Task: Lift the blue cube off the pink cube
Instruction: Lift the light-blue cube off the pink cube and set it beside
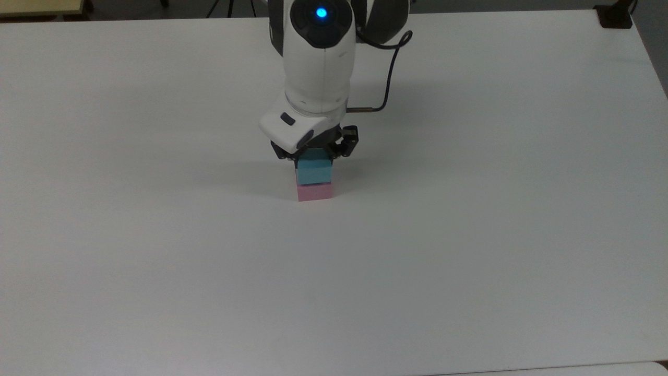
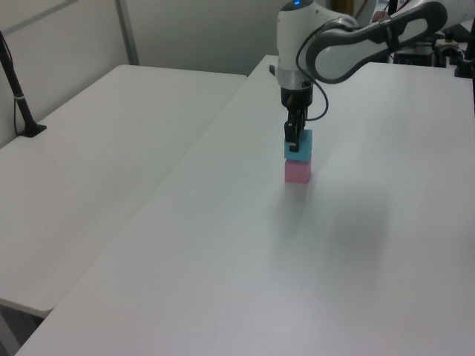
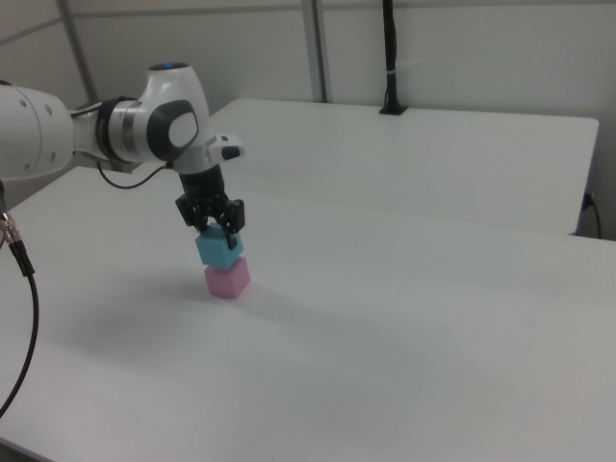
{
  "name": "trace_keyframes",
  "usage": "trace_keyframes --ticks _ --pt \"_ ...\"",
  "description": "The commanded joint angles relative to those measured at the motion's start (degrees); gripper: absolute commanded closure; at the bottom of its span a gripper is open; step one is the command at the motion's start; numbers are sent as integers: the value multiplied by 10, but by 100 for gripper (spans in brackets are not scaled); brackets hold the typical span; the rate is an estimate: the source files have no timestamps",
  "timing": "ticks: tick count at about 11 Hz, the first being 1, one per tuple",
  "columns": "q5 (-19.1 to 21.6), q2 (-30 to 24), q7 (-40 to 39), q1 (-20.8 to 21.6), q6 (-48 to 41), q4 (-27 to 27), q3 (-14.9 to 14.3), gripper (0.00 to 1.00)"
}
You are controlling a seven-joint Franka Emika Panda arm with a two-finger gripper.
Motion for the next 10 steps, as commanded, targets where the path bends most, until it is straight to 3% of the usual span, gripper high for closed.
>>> trace_keyframes --ticks 1,4,5,6,7,10 --pt "-6 -10 -52 -44 -32 2 -13 82" --pt "-30 54 -78 -120 65 0 -13 81" --pt "-36 71 -78 -131 92 1 -12 68" --pt "-35 74 -78 -139 102 -1 -12 17" --pt "-34 68 -77 -140 98 -1 -12 0" --pt "-25 4 -53 -115 21 2 -5 0"
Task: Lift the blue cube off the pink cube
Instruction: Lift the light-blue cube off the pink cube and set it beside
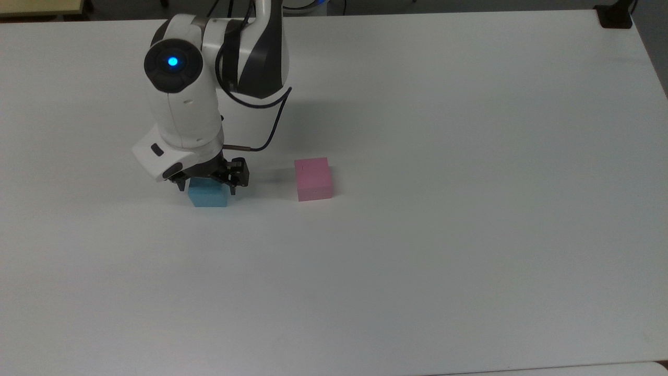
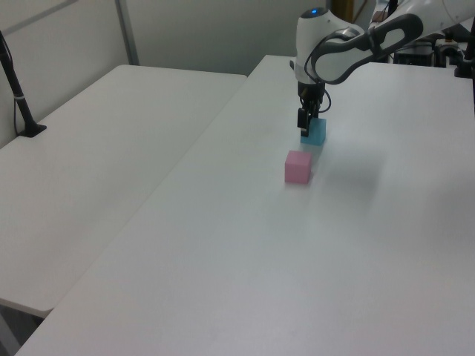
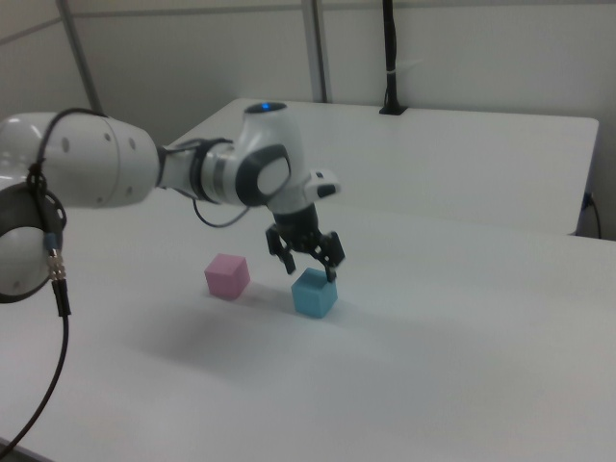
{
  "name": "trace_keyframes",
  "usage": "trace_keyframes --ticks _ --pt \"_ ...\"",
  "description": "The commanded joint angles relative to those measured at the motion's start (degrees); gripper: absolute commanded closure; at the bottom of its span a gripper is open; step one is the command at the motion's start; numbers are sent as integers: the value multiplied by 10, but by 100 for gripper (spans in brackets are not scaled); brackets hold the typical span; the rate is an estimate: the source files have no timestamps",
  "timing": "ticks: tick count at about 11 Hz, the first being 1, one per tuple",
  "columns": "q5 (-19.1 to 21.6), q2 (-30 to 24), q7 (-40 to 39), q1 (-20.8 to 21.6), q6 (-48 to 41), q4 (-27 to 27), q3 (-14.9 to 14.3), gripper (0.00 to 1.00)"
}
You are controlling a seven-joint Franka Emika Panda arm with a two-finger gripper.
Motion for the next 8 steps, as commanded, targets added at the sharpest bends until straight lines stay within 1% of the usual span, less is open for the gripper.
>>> trace_keyframes --ticks 1,2,3,4,6,8 --pt "4 -103 43 59 -114 -9 5 0" --pt "4 -137 78 87 -159 -9 3 0" --pt "4 -165 112 107 -189 -9 0 0" --pt "4 -185 125 115 -207 -10 -2 0" --pt "17 -226 125 116 -234 -13 -2 0" --pt "18 -242 125 116 -266 -17 -2 0"
